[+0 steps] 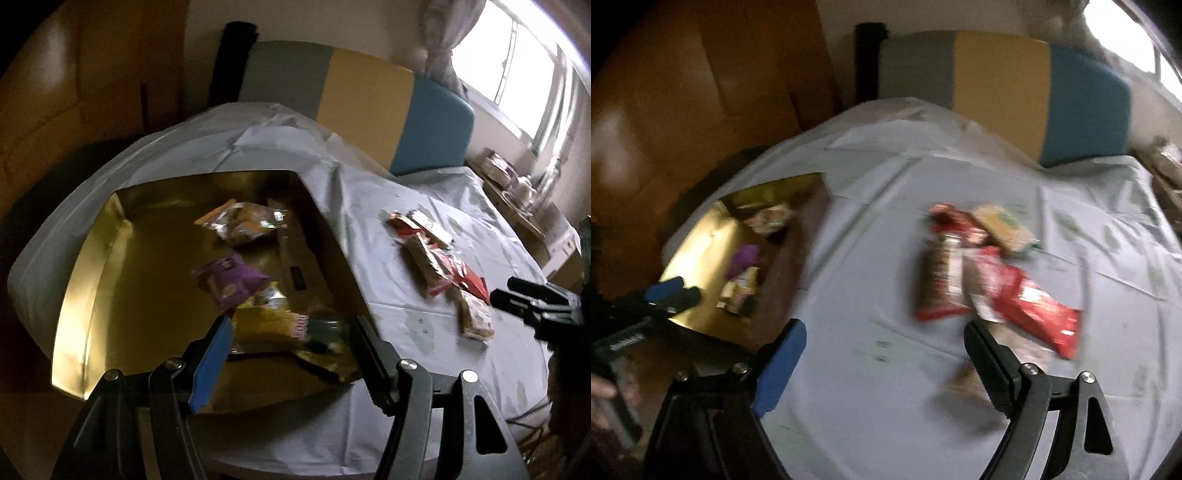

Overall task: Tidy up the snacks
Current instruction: 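Move both open tools back toward the remaining snacks, then grasp the chipmunk rice-cracker bar with the left tool while the right tool grasps the clear pastry bag, then carry the rice-cracker bar with the left tool into the gold tray and release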

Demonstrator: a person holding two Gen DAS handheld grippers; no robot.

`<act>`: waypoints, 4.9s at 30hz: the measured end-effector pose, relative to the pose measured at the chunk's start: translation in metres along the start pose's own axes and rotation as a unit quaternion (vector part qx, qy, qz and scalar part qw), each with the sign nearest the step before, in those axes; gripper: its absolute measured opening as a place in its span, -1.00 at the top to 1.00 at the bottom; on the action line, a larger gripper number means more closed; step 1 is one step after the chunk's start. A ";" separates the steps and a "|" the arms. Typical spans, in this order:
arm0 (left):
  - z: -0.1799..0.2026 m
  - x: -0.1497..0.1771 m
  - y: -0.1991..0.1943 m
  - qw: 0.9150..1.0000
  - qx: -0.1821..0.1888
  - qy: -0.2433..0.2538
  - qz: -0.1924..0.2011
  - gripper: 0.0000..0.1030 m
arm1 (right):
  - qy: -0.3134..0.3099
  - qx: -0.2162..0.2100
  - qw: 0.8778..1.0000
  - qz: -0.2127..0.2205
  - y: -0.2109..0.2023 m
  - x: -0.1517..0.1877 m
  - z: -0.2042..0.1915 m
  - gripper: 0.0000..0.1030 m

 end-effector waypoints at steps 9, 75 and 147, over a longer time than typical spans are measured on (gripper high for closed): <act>0.061 -0.015 0.003 0.997 0.031 0.072 -0.006 -0.30 | 0.034 0.080 0.996 -0.009 -0.023 0.008 0.098 -0.88; 0.186 -0.054 0.173 0.987 0.077 0.079 -0.114 0.41 | 0.256 0.136 0.957 -0.023 -0.028 0.028 0.220 -0.96; 0.104 -0.008 0.024 0.991 0.124 0.046 -0.011 0.42 | 0.062 0.117 0.985 -0.114 0.032 0.098 0.070 -0.24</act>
Point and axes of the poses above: each gripper's, at about its wrist camera, not at the fingertips, and y roughly the way its jaws point, z to its right, x to its underside, the point moved 4 cm from there along y, roughly the way its jaws point, and after that the axes turned 2 degrees about -z, right-handed, at the moved point
